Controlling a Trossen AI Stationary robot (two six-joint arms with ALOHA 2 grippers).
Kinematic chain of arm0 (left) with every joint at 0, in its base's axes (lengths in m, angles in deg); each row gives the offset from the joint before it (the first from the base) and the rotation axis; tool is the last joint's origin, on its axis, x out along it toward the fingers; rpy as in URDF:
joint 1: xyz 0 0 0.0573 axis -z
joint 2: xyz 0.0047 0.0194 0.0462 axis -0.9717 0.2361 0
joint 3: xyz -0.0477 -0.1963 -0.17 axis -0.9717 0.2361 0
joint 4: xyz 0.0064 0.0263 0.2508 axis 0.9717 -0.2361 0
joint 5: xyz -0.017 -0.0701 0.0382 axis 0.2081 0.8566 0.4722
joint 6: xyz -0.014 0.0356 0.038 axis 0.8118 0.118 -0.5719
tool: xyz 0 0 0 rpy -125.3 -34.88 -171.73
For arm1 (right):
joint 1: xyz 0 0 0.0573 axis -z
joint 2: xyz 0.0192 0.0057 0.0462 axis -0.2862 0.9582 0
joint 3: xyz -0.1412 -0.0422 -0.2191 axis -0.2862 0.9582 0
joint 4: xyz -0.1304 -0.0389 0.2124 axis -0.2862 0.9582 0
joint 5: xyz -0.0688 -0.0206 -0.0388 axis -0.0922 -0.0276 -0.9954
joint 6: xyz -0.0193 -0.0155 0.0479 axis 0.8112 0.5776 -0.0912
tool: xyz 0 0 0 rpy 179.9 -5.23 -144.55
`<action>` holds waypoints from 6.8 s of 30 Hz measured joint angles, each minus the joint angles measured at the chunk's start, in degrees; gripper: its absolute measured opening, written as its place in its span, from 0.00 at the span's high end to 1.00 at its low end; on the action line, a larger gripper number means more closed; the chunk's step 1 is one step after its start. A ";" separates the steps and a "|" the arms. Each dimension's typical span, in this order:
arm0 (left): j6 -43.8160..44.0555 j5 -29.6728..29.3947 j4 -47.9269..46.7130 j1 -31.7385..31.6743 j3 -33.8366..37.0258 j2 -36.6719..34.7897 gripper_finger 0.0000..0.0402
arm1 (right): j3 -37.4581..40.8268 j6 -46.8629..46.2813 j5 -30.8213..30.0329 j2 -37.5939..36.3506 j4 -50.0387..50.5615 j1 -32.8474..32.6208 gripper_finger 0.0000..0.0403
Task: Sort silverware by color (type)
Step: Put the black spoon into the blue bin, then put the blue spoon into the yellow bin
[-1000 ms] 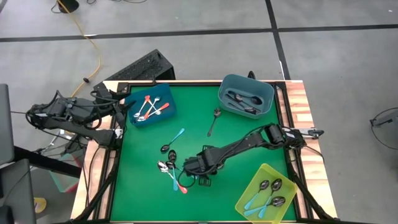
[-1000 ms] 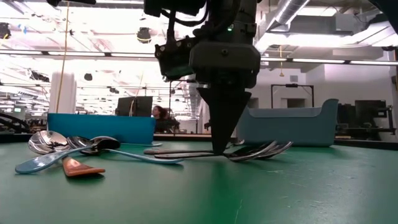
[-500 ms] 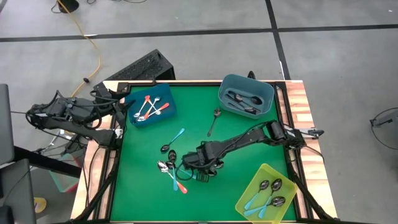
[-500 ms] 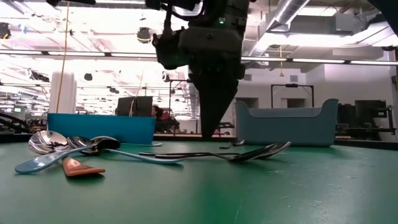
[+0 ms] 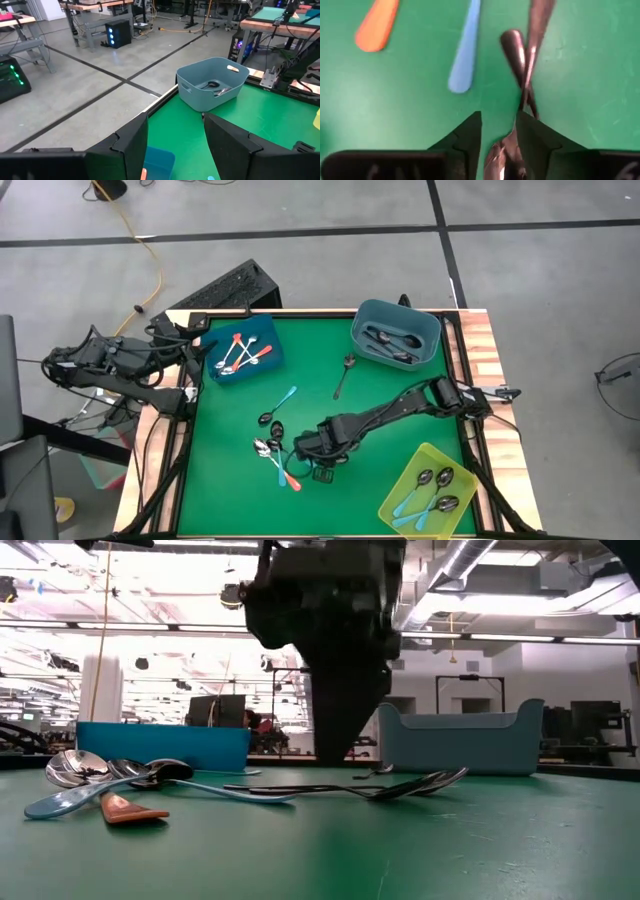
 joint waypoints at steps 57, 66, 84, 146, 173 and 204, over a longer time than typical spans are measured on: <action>0.18 0.02 0.00 0.01 0.00 0.00 0.55 | -10.18 5.23 -1.48 -0.17 5.29 3.81 1.00; 0.34 0.37 0.00 0.02 0.00 0.00 0.55 | -15.67 7.92 -2.03 -0.31 9.02 8.83 0.97; 3.25 2.43 -2.97 0.02 0.00 0.02 0.55 | -10.83 16.51 -1.68 3.93 13.36 2.94 0.62; 7.05 -1.00 -2.04 0.02 0.00 0.04 0.55 | 1.78 21.22 -11.91 -25.19 25.56 27.01 1.00; 7.65 -9.11 -2.30 0.00 0.00 1.44 0.55 | 44.24 33.27 -14.05 -42.73 -8.27 55.52 1.00; 9.35 -10.67 -2.60 0.00 0.00 3.80 0.55 | 44.15 33.75 -10.15 -34.08 -12.99 55.81 0.81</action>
